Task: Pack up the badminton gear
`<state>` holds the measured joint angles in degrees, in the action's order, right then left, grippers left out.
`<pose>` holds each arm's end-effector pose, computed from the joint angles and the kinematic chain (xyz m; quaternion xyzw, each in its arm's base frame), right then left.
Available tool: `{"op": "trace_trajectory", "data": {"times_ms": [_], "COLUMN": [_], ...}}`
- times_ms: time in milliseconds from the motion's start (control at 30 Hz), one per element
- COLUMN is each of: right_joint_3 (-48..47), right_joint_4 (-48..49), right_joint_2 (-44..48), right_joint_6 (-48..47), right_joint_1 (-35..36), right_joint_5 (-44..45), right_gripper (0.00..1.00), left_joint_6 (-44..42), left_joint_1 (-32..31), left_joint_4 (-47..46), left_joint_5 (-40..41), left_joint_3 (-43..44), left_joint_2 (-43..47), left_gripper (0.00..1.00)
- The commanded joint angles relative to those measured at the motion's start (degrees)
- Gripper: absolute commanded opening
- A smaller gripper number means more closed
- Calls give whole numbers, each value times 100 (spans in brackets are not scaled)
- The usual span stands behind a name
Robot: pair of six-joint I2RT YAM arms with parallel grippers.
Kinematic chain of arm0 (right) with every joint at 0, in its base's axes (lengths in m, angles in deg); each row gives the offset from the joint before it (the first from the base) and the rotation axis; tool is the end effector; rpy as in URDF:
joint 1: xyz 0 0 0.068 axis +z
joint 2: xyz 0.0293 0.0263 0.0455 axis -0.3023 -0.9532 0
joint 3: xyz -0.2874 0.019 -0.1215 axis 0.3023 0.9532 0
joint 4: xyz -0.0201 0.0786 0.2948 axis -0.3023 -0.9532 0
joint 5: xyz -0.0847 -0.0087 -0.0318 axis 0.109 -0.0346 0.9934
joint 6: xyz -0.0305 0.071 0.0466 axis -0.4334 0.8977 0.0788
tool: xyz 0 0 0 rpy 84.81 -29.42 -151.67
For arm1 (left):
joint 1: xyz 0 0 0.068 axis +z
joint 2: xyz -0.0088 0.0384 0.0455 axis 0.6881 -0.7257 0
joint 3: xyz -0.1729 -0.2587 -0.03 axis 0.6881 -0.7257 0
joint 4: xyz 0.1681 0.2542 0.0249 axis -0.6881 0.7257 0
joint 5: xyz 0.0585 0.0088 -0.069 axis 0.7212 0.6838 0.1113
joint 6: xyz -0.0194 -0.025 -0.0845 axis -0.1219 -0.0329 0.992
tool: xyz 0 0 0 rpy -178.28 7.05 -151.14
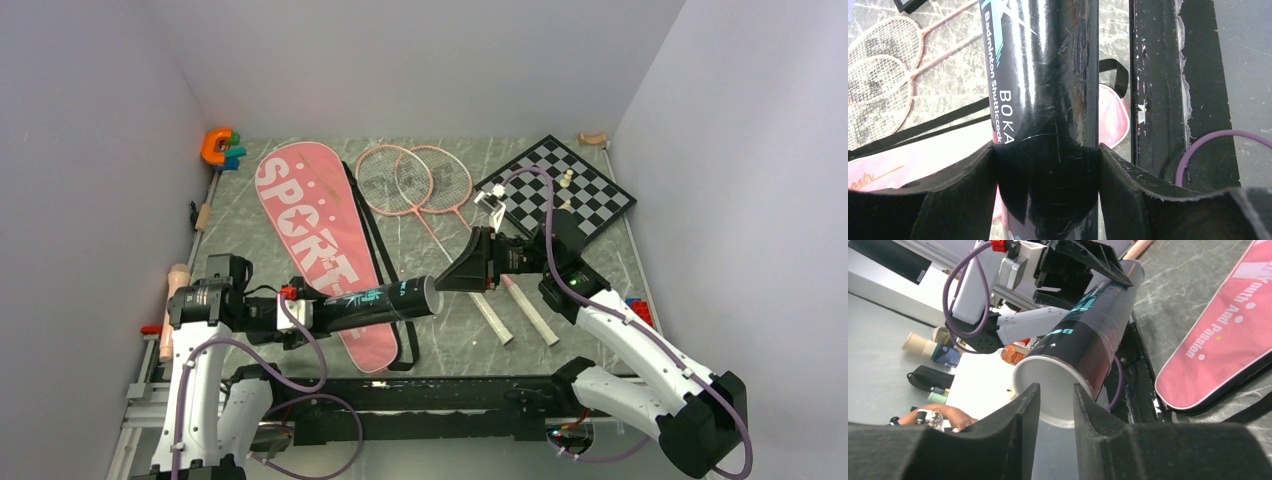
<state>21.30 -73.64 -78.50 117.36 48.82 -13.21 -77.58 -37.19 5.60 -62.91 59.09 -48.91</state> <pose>0.1842 0.1932 0.3555 -0.2347 0.6671 0.6705 0.2244 0.1135 -0.0617 0.2951 0.6056 0.5746 -0.2954 0.4646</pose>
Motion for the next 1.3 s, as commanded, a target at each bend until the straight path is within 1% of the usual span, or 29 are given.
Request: {"op": "trace_trajectory", "data": {"times_ms": [0, 133, 233, 433, 533, 733, 867, 900, 967, 1033, 1067, 1133, 1200, 1267], "right_joint_3": [-167, -51, 6, -84, -116, -180, -354, -373, -318, -292, -358, -636, -1051, -1494], "right_joint_4": [-442, -501, -546, -572, -533, -866, -1496, -1665, -1725, -1686, -1750, -2053, -2562, -2970], "right_joint_2": [110, 156, 143, 8, -85, -20, 47, 91, 170, 193, 184, 208, 246, 237], "right_joint_6": [-382, -429, -492, -623, -650, -836, -1146, -1214, -1237, -1209, -1242, -1444, -1756, -1961], "right_joint_1": [13, 121, 306, 973, 1305, 1369, 1369, 1371, 1397, 1421, 1424, 1380, 1235, 944], "right_joint_5": [289, 495, 760, 1642, 1974, 2384, 2762, 2883, 3004, 3067, 3088, 3269, 3476, 3619], "right_gripper": [31, 14, 7, 1, 0, 0, 0, 4, 24, 42, 47, 53, 63, 70], "left_joint_6": [35, 83, 122, 126, 136, 128, 250, 338, 697, 1308, 1710, 2635, 3451, 4088], "left_joint_1": [-31, -31, -33, -35, -32, -35, -44, -39, -41, -37, -41, -38, -34, -31], "left_joint_4": [-116, -158, -185, -180, -186, -154, -214, -267, -512, -994, -1325, -2054, -2710, -3168], "left_joint_5": [-650, -675, -716, -718, -739, -751, -795, -811, -857, -828, -747, -431, 62, 610], "left_joint_3": [149, 177, 212, 239, 240, 259, 272, 280, 301, 275, 250, 172, 126, 142], "left_joint_2": [102, 75, 41, 21, 40, 63, 97, 113, 171, 267, 341, 492, 604, 615], "left_gripper": [0, 0, 0, 0, 0, 0, 0, 0, 0, 0, 0, 0, 0, 0]}}
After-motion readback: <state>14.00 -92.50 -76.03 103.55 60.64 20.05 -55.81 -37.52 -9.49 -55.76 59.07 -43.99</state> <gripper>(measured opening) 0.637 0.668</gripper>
